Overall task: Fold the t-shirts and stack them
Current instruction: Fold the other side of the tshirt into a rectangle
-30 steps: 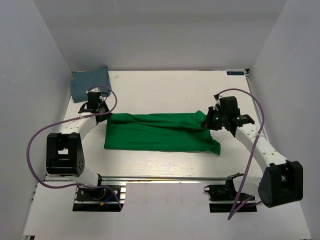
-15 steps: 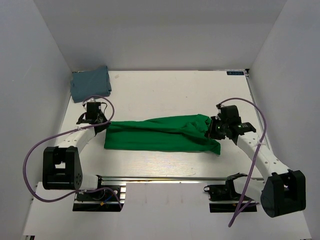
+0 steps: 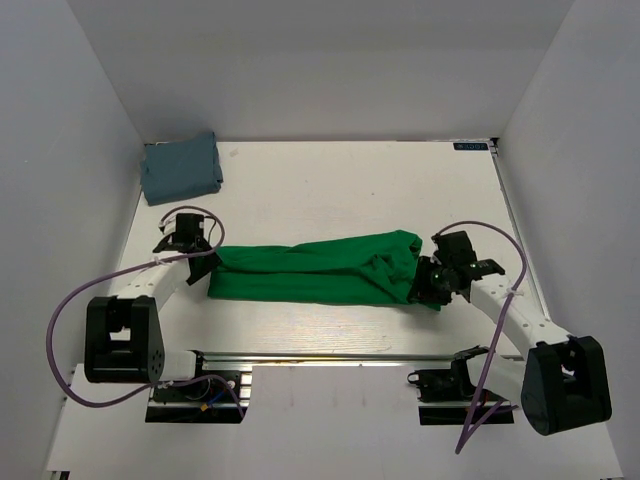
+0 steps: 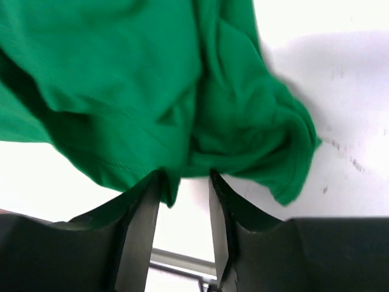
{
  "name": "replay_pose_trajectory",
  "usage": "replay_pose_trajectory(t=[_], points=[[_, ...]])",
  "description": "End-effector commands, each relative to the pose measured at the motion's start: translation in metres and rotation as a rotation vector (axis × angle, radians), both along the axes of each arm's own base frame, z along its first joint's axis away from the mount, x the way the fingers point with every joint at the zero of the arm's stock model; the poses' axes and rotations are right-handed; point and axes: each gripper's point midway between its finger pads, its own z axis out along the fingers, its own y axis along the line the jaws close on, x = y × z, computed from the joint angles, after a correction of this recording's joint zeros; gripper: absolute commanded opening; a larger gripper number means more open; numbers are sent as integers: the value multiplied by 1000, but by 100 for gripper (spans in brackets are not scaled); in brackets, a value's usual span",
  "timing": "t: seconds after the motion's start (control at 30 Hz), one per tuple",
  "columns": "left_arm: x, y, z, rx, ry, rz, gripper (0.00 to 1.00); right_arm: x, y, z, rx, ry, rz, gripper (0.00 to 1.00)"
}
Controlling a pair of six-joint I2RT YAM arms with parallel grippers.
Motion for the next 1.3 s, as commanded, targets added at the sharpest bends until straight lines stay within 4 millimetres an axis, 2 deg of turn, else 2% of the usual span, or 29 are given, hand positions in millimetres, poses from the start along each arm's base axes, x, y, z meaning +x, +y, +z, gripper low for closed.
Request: replay_pose_trajectory(t=[0.0, 0.03, 0.07, 0.1, 0.13, 0.17, 0.23, 0.27, 0.3, 0.33, 0.37, 0.4, 0.43, 0.5, 0.53, 0.57, 0.63, 0.67, 0.7, 0.73, 0.77, 0.8, 0.83, 0.9, 0.93, 1.07, 1.1, 1.2, 1.27], points=[[-17, 16, 16, 55, 20, 116, 61, -5, -4, 4, -15, 0, -1, 44], [-16, 16, 20, 48, 21, 130, 95, -5, -8, 7, -35, -1, -12, 46], [-23, 17, 24, 45, 36, 167, 100, -4, -9, 15, -44, -10, -10, 48], [-24, 17, 26, 39, 43, 178, 100, -2, -12, 21, -56, -30, -15, 52], [-19, 17, 38, 36, 13, 179, 100, -1, -14, 24, -66, -38, -15, 63], [-17, 14, 44, 18, -4, 180, 100, 10, -12, 40, -57, -93, -14, 69], [-5, 11, 73, -9, -96, 171, 100, 19, -6, 52, -35, -144, 22, 81], [4, 7, 86, -22, -148, 135, 100, 30, 2, 68, -9, -200, 54, 90], [12, 3, 98, -35, -197, 107, 100, 35, 6, 73, 0, -222, 86, 90], [19, -12, 109, -80, -249, 37, 100, 42, 15, 83, 35, -260, 123, 90], [36, -23, 123, -100, -333, -22, 100, 53, 18, 89, 41, -296, 130, 90], [41, -29, 126, -110, -360, -75, 100, 60, 21, 90, 39, -312, 141, 90], [46, -46, 131, -178, -393, -152, 100, 65, 23, 95, 32, -330, 155, 90], [62, -63, 127, -228, -426, -244, 100, 86, 32, 103, 24, -374, 174, 90], [64, -76, 120, -276, -409, -302, 100, 89, 41, 97, 26, -360, 204, 90], [68, -86, 101, -311, -351, -328, 100, 102, 49, 113, 34, -409, 210, 90], [71, -93, 84, -344, -293, -359, 100, 113, 56, 96, 6, -362, 231, 90], [71, -98, 74, -347, -270, -380, 100, 123, 68, 110, -7, -395, 247, 90], [73, -98, 67, -349, -255, -378, 100, 128, 67, 94, -54, -348, 248, 90], [69, -102, 50, -362, -212, -385, 100, 127, 75, 80, -97, -307, 276, 90], [64, -102, 40, -365, -185, -380, 100, 137, 74, 83, -144, -321, 259, 90], [64, -102, 36, -360, -176, -386, 100, 144, 78, 72, -172, -284, 266, 90], [58, -105, 27, -364, -149, -390, 100, 141, 81, 66, -189, -255, 267, 90], [48, -100, 15, -346, -111, -379, 100, 151, 83, 73, -255, -276, 241, 90], [45, -98, 10, -338, -99, -370, 100, 150, 83, 63, -285, -244, 235, 90], [32, -91, -1, -307, -59, -352, 100, 147, 84, 46, -383, -204, 231, 90], [26, -88, -7, -302, -36, -343, 100, 146, 80, 35, -452, -183, 227, 90], [17, -88, -14, -303, -13, -340, 100, 141, 69, 29, -570, -142, 178, 90], [15, -88, -16, -303, -16, -340, 100, 130, 63, 24, -607, -107, 158, 90]])
